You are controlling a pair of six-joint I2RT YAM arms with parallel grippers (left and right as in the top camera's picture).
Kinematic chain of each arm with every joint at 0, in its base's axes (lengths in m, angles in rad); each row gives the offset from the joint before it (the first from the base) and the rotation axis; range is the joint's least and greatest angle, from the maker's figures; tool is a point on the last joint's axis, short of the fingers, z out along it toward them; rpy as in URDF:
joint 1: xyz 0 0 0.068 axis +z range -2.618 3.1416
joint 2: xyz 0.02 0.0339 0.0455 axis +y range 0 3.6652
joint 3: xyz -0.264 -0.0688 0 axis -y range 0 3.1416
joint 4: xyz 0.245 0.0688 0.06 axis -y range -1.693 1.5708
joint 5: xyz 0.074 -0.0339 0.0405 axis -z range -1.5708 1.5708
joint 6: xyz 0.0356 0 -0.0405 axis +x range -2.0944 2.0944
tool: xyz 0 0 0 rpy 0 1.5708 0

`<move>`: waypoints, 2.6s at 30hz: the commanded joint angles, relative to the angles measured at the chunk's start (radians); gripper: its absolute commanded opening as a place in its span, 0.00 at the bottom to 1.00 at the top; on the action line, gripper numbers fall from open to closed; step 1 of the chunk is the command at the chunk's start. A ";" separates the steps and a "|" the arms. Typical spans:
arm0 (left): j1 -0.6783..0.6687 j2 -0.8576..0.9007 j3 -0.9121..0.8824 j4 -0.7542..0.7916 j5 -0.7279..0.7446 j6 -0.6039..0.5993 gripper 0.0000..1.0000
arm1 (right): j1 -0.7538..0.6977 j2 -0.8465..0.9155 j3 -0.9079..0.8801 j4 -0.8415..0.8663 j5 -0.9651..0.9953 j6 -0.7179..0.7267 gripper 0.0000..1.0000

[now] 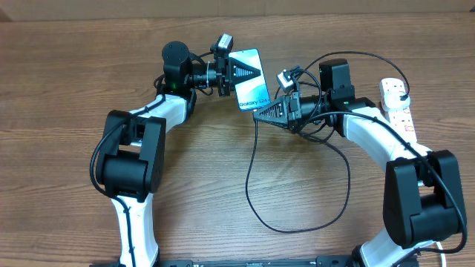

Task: Plug charger to phone and switch on socket

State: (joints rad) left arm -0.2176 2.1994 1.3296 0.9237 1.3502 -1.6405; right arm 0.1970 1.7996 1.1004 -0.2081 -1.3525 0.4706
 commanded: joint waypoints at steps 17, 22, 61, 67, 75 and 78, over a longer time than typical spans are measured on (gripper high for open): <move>-0.018 -0.011 0.010 0.009 0.030 -0.004 0.05 | -0.003 -0.019 0.018 0.033 0.031 0.021 0.04; -0.018 -0.011 0.010 0.008 0.030 -0.004 0.05 | -0.003 -0.019 0.018 0.092 0.011 0.058 0.04; -0.039 -0.011 0.010 0.009 0.047 -0.024 0.05 | -0.024 -0.019 0.018 0.128 0.140 0.070 0.04; -0.052 -0.011 0.010 0.009 0.089 -0.024 0.04 | -0.025 -0.019 0.018 0.159 0.141 0.084 0.04; -0.052 -0.011 0.010 0.048 0.175 -0.021 0.05 | -0.025 -0.019 0.018 0.156 0.140 0.084 0.04; -0.052 -0.011 0.010 0.085 0.203 -0.024 0.04 | -0.025 -0.019 0.018 0.151 0.140 0.084 0.04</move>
State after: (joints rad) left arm -0.2153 2.1994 1.3312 0.9798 1.3014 -1.6695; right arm 0.1921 1.7996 1.0992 -0.0814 -1.3087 0.5514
